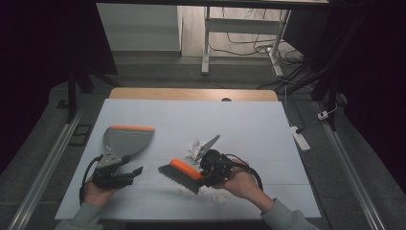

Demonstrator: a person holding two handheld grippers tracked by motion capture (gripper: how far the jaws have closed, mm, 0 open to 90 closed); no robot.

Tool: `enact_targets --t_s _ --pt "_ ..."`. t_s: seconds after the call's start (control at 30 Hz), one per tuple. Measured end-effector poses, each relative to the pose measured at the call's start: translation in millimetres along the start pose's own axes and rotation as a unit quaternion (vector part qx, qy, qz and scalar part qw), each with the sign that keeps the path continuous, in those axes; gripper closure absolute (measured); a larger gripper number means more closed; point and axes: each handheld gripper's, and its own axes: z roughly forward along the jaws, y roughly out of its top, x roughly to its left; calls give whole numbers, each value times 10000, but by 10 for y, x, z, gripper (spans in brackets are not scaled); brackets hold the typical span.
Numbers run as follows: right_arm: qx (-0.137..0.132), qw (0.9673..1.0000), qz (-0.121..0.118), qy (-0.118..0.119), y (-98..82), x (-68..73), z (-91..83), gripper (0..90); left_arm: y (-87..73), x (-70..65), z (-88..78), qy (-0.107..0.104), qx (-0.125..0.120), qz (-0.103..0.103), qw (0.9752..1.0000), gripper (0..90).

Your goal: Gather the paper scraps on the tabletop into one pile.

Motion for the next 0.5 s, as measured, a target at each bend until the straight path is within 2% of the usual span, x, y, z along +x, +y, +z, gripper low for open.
enact_targets --t_s 0.13,0.23,0.3,0.4,0.47,0.5 --pt "374 9988 -287 103 17 122 162 704 2 -5 6 -9 6 15 10000 336" --pt "559 9976 -400 74 57 129 286 705 -1 -5 2 -22 8 37 10000 335" --pt "535 9977 -401 63 109 93 314 704 -7 2 0 -15 11 23 10000 335" --pt "644 9971 -368 -163 168 -16 349 704 -13 9 -5 -14 1 -3 10000 335" --pt "688 9974 -157 -131 171 -140 352 704 -15 13 -8 -20 -2 8 10000 335" --pt "698 9973 -103 -199 162 -214 339 704 -16 13 -8 -19 -4 5 10000 335"
